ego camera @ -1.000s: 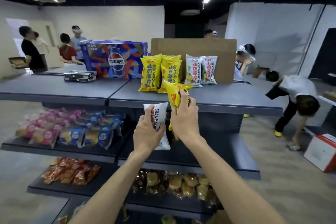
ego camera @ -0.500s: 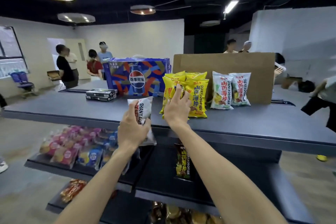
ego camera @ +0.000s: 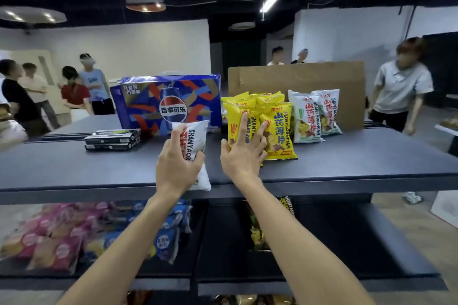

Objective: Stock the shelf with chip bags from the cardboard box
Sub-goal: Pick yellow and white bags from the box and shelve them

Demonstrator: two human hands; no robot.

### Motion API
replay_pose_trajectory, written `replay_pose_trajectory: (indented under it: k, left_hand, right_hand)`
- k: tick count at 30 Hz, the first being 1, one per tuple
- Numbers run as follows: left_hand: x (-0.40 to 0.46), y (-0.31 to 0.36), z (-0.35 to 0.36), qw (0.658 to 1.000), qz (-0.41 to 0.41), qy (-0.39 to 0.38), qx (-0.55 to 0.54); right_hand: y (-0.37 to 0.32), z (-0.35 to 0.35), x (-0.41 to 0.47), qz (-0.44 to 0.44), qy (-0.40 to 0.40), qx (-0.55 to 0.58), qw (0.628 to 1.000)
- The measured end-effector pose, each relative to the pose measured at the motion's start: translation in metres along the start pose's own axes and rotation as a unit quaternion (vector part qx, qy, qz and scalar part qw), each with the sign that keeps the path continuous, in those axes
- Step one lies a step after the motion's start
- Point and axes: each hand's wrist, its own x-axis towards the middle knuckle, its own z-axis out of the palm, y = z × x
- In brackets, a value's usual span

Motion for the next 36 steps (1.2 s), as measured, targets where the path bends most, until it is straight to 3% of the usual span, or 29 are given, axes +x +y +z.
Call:
replay_pose_trajectory:
  k: [7,17,28,36]
  left_hand:
    - [0.017,-0.001,0.014,0.999,0.030,-0.011,-0.039]
    - [0.014,0.050,0.025,0.999,0.025,-0.003,-0.046]
    - [-0.019,0.190,0.110,0.994,0.098,-0.007,-0.053]
    - [-0.026,0.256,0.191,0.998,0.050,-0.031,-0.015]
  right_hand:
    - [0.008,-0.002,-0.015,-0.014,0.009,-0.025,1.000]
    - [0.050,-0.062,0.001,-0.132,0.063,-0.034,0.989]
    - [0.184,-0.182,0.057,-0.109,-0.012,-0.064,0.992]
    - [0.254,-0.222,0.090,-0.079,-0.069,-0.099,0.990]
